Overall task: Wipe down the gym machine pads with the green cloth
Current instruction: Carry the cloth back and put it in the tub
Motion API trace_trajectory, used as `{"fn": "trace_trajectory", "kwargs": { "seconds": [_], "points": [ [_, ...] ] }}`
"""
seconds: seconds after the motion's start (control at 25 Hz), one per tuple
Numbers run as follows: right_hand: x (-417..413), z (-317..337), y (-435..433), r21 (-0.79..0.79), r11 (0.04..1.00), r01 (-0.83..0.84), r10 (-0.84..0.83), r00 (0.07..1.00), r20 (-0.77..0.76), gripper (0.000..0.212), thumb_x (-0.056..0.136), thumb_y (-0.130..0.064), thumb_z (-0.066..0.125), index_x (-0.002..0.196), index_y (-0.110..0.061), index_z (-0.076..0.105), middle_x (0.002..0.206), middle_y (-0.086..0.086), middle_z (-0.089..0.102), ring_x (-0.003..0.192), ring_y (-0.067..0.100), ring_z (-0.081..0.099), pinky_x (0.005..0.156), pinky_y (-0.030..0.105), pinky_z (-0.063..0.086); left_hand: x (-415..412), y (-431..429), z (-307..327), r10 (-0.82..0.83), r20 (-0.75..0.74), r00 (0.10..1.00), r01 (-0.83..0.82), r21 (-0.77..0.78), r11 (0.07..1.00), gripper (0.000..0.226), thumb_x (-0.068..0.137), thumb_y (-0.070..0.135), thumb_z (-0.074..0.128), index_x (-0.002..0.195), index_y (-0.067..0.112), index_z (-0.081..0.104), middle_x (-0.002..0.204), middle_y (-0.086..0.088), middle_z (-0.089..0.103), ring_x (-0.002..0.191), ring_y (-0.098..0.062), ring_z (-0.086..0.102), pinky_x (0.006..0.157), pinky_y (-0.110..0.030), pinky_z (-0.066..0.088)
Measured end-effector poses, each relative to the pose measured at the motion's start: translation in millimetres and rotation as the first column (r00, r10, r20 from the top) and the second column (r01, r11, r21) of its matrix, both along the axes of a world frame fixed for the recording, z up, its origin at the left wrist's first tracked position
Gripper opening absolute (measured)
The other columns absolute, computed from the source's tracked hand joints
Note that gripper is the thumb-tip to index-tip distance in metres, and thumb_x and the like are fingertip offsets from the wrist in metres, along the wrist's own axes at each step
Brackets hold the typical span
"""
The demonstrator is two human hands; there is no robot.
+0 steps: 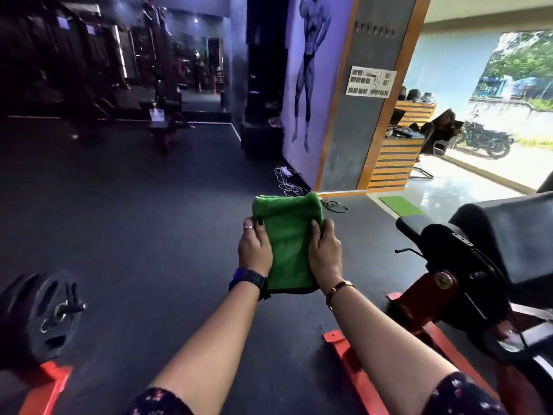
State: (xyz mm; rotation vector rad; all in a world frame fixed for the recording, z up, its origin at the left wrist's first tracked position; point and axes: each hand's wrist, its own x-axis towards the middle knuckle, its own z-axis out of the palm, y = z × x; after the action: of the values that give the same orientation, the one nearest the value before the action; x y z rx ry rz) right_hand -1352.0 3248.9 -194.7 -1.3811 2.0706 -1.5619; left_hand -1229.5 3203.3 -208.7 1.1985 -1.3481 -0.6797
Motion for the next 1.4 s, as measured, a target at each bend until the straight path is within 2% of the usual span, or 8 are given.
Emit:
{"fn": "trace_trajectory", "kwargs": {
  "seconds": [0.32, 0.52, 0.64, 0.76, 0.92, 1.04, 1.28, 1.4],
  "points": [
    [37, 12, -234, 0.010, 0.987, -0.163, 0.163, 0.986, 0.021, 0.033, 0.099, -0.042, 0.034, 0.096, -0.009, 0.039, 0.086, 0.016, 0.062, 0.081, 0.037, 0.057, 0.063, 0.036, 0.039, 40, -215, 12, 0.153, 0.008, 0.988, -0.153, -0.005, 0.988, 0.033, 0.100, 0.021, 0.034, 0.119, -0.001, 0.048, 0.102, -0.026, 0.061, 0.095, -0.038, 0.058, 0.074, -0.036, 0.042],
    [73, 30, -373, -0.019, 0.972, -0.233, 0.234, 0.972, 0.029, 0.032, 0.098, -0.043, 0.034, 0.090, -0.013, 0.037, 0.079, 0.009, 0.058, 0.077, 0.034, 0.055, 0.065, 0.039, 0.043, 74, -350, 30, 0.251, 0.011, 0.968, -0.251, -0.036, 0.967, 0.039, 0.100, 0.028, 0.031, 0.121, 0.001, 0.048, 0.107, -0.025, 0.061, 0.098, -0.039, 0.058, 0.074, -0.036, 0.041],
    [83, 22, -442, -0.014, 0.944, -0.330, 0.330, 0.944, -0.006, 0.028, 0.096, -0.040, 0.036, 0.097, -0.013, 0.043, 0.085, 0.009, 0.062, 0.082, 0.032, 0.056, 0.071, 0.040, 0.045, 86, -415, 27, 0.296, -0.010, 0.955, -0.296, -0.038, 0.954, 0.037, 0.100, 0.025, 0.032, 0.123, 0.001, 0.048, 0.107, -0.025, 0.062, 0.098, -0.039, 0.058, 0.075, -0.036, 0.042],
    [91, 11, -524, 0.005, 0.918, -0.398, 0.397, 0.915, -0.069, 0.020, 0.094, -0.032, 0.039, 0.103, -0.015, 0.044, 0.084, 0.003, 0.061, 0.079, 0.026, 0.054, 0.067, 0.036, 0.042, 94, -494, 21, 0.325, 0.007, 0.946, -0.324, -0.017, 0.946, 0.036, 0.100, 0.023, 0.033, 0.127, 0.004, 0.047, 0.111, -0.023, 0.062, 0.100, -0.038, 0.058, 0.078, -0.036, 0.043],
    [95, 2, -640, -0.006, 0.915, -0.403, 0.403, 0.914, -0.049, 0.014, 0.098, -0.025, 0.039, 0.099, -0.011, 0.040, 0.078, 0.004, 0.058, 0.074, 0.028, 0.054, 0.063, 0.037, 0.041, 100, -608, 10, 0.372, 0.068, 0.926, -0.367, -0.081, 0.927, 0.036, 0.099, 0.024, 0.034, 0.123, 0.003, 0.049, 0.094, -0.026, 0.064, 0.086, -0.041, 0.060, 0.069, -0.040, 0.045],
    [97, 9, -743, -0.011, 0.907, -0.422, 0.421, 0.906, -0.037, 0.014, 0.099, -0.026, 0.037, 0.101, -0.013, 0.039, 0.079, 0.005, 0.059, 0.078, 0.032, 0.057, 0.064, 0.038, 0.042, 106, -706, 12, 0.424, 0.052, 0.904, -0.422, -0.042, 0.906, 0.033, 0.099, 0.025, 0.033, 0.117, 0.002, 0.050, 0.084, -0.025, 0.062, 0.076, -0.038, 0.059, 0.059, -0.034, 0.035],
    [125, 15, -917, -0.052, 0.889, -0.455, 0.453, 0.891, -0.041, 0.010, 0.099, -0.027, 0.036, 0.096, -0.017, 0.035, 0.078, 0.008, 0.060, 0.076, 0.036, 0.057, 0.064, 0.040, 0.043, 129, -863, 33, 0.454, 0.010, 0.891, -0.450, -0.120, 0.885, 0.026, 0.099, 0.026, 0.035, 0.101, 0.008, 0.053, 0.062, 0.002, 0.047, 0.059, -0.022, 0.046, 0.055, -0.028, 0.028],
    [150, 8, -995, -0.037, 0.891, -0.452, 0.449, 0.891, -0.073, 0.013, 0.099, -0.027, 0.036, 0.100, -0.015, 0.037, 0.075, 0.006, 0.058, 0.073, 0.037, 0.056, 0.060, 0.037, 0.038, 156, -939, 24, 0.469, 0.035, 0.883, -0.461, -0.133, 0.878, 0.032, 0.097, 0.032, 0.032, 0.101, 0.007, 0.052, 0.066, -0.009, 0.052, 0.063, -0.029, 0.051, 0.056, -0.030, 0.033]
  ]
}}
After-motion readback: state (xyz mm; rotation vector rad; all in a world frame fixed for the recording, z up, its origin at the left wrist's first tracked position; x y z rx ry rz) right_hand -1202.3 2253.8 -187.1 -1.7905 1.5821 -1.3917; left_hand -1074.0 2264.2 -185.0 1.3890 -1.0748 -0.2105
